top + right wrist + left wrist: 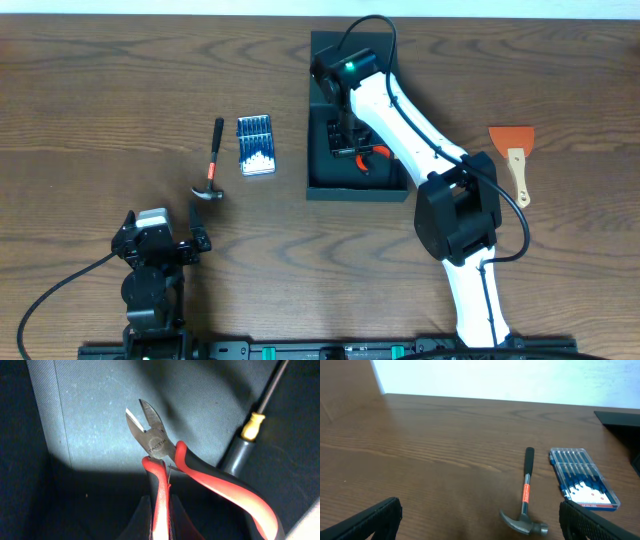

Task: Pack container
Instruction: 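Release the pliers in the box and withdraw the right gripper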

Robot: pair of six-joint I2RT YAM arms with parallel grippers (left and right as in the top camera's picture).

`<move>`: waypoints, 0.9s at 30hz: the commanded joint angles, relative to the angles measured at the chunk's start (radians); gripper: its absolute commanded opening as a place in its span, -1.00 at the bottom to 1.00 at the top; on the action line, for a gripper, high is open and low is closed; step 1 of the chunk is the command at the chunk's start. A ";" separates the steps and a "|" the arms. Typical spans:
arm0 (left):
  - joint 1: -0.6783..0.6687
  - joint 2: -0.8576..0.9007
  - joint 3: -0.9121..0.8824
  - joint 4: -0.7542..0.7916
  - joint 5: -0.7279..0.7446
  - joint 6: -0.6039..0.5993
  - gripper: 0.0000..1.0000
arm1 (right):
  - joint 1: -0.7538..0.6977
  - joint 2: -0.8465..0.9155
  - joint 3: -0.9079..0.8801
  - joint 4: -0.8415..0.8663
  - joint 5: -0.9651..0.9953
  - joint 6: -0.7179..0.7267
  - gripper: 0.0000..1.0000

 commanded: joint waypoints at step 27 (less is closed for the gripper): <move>-0.004 -0.003 -0.020 -0.038 -0.023 0.006 0.97 | -0.050 -0.010 -0.088 0.108 0.002 -0.014 -0.12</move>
